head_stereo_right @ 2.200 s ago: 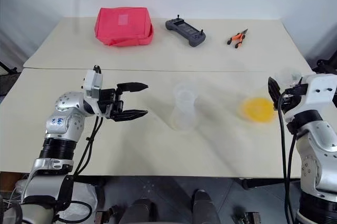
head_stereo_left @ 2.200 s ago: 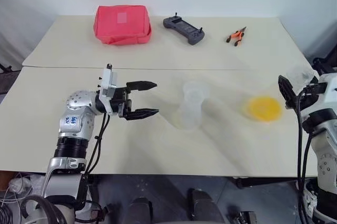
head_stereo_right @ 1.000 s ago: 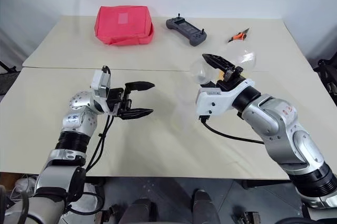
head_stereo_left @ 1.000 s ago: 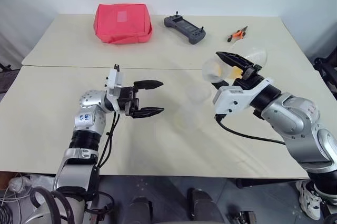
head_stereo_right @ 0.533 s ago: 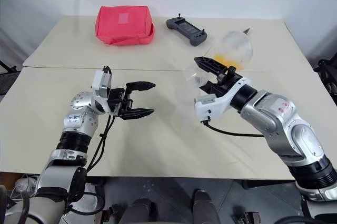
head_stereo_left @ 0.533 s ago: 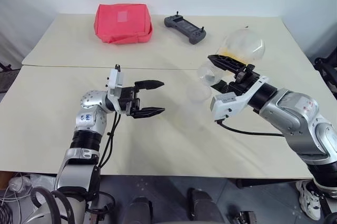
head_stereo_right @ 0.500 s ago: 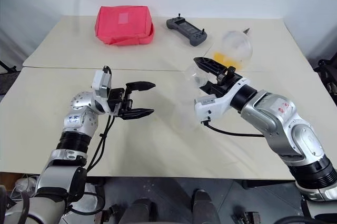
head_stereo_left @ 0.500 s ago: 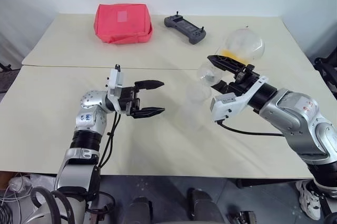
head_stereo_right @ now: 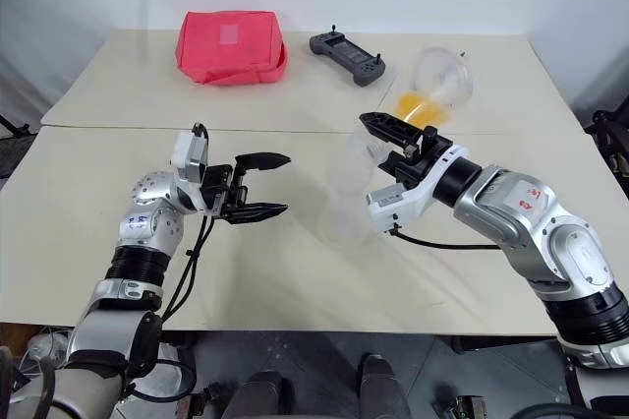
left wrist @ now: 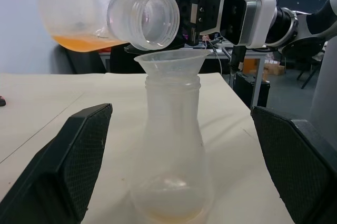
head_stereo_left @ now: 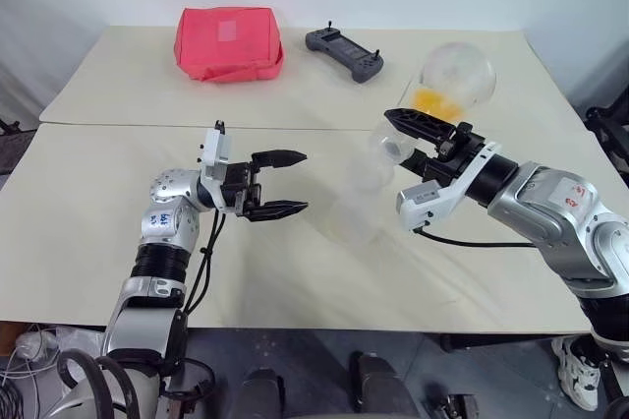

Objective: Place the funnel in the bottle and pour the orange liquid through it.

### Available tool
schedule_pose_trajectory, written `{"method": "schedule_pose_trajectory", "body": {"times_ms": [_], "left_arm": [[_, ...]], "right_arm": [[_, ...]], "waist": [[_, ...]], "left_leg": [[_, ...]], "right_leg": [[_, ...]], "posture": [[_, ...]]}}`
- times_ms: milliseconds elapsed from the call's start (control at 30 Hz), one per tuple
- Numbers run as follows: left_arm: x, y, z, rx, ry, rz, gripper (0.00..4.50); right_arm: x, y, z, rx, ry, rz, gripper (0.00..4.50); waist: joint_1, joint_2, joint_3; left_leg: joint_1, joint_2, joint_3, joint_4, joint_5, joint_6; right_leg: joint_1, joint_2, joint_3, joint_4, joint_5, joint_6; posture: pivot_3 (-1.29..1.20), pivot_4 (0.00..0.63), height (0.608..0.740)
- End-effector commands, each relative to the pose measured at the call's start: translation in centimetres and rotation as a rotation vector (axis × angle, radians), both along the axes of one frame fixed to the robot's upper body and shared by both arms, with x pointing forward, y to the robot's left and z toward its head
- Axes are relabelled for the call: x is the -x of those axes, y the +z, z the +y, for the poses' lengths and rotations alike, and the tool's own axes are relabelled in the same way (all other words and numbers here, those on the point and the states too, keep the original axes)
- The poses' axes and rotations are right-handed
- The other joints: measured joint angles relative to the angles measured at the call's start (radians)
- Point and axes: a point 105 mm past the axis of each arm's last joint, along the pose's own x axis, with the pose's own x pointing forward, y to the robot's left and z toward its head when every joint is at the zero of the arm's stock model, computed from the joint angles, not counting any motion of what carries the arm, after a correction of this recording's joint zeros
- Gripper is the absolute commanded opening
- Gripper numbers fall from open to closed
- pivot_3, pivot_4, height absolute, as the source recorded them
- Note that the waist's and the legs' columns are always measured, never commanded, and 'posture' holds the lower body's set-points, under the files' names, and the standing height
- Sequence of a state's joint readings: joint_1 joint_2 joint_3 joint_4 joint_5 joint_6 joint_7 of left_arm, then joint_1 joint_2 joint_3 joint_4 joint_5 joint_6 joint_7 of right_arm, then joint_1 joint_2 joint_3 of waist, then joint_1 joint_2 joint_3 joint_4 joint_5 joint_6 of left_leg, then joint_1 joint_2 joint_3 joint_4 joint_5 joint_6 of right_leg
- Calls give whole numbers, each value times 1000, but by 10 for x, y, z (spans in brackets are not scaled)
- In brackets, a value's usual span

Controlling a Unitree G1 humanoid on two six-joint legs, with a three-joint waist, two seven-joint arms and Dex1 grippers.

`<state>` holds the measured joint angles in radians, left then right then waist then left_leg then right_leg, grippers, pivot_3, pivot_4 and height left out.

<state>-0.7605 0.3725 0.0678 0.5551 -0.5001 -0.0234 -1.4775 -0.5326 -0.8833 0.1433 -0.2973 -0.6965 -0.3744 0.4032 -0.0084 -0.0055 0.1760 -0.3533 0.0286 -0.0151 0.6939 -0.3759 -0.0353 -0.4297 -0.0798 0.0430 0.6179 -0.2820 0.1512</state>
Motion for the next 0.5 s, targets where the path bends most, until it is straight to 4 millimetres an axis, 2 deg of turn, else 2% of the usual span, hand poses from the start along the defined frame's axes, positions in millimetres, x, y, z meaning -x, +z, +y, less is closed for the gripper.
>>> {"method": "schedule_pose_trajectory", "body": {"times_ms": [33, 500], "left_arm": [[3, 10, -1, 16, -15, -43, 4500], [2, 9, -3, 19, -18, -39, 4500]], "right_arm": [[3, 21, -3, 3, 3, -99, 2748], [1, 22, -1, 58, 31, -165, 2748]], "waist": [[0, 0, 0], [-20, 0, 0]], "left_leg": [[0, 0, 0, 0, 0, 0], [0, 0, 0, 0, 0, 0]], "right_leg": [[0, 0, 0, 0, 0, 0], [0, 0, 0, 0, 0, 0]], "posture": [[0, 150, 740], [0, 150, 740]]}}
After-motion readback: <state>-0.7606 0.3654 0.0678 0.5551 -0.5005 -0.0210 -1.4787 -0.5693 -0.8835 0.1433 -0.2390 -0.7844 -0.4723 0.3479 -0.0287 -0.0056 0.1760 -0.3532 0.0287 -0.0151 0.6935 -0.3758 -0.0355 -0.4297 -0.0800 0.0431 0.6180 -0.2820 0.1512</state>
